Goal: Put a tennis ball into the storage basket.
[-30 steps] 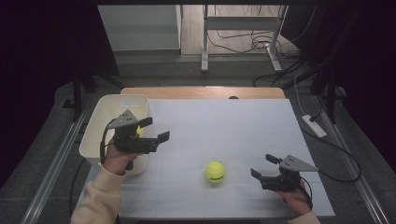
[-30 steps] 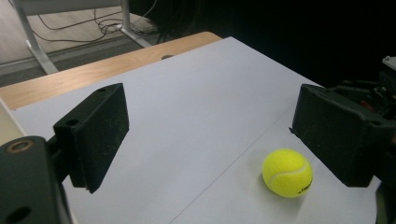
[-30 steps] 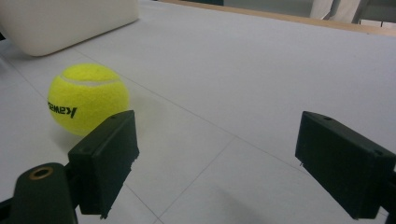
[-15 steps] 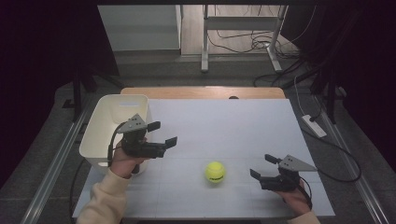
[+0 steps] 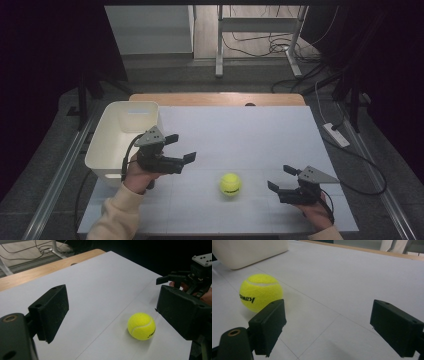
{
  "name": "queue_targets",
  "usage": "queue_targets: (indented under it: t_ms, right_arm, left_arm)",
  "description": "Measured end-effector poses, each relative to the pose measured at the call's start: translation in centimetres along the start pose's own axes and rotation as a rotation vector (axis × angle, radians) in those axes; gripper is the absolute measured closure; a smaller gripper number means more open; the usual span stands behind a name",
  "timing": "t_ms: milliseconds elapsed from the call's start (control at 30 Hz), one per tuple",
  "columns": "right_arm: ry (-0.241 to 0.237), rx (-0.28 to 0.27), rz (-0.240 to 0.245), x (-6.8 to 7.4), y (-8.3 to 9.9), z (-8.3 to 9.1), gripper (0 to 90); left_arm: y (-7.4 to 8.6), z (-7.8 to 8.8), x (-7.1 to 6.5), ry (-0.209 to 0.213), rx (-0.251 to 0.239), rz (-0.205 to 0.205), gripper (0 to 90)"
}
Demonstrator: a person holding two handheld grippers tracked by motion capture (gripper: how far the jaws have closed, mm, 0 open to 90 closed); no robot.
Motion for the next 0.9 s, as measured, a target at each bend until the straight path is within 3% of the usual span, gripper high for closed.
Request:
queue_targets:
  t_ms: [900]
  right_arm:
    - [0.002, 0.004, 0.008, 0.2, 0.0, 0.1, 13.3]
  left_arm:
    - [0.2, -2.7, -1.9, 0.065, 0.048, -0.035, 10.8]
Point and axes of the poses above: each handheld gripper's, and its own axes: z roughly backward along the jaws, y roughly out of its underside, x roughly to its left, the point moved 2 cm from there along -z, roughly forward along the jaws, and after that the axes turned 13 degrees about -z, right-handed, at the moved point
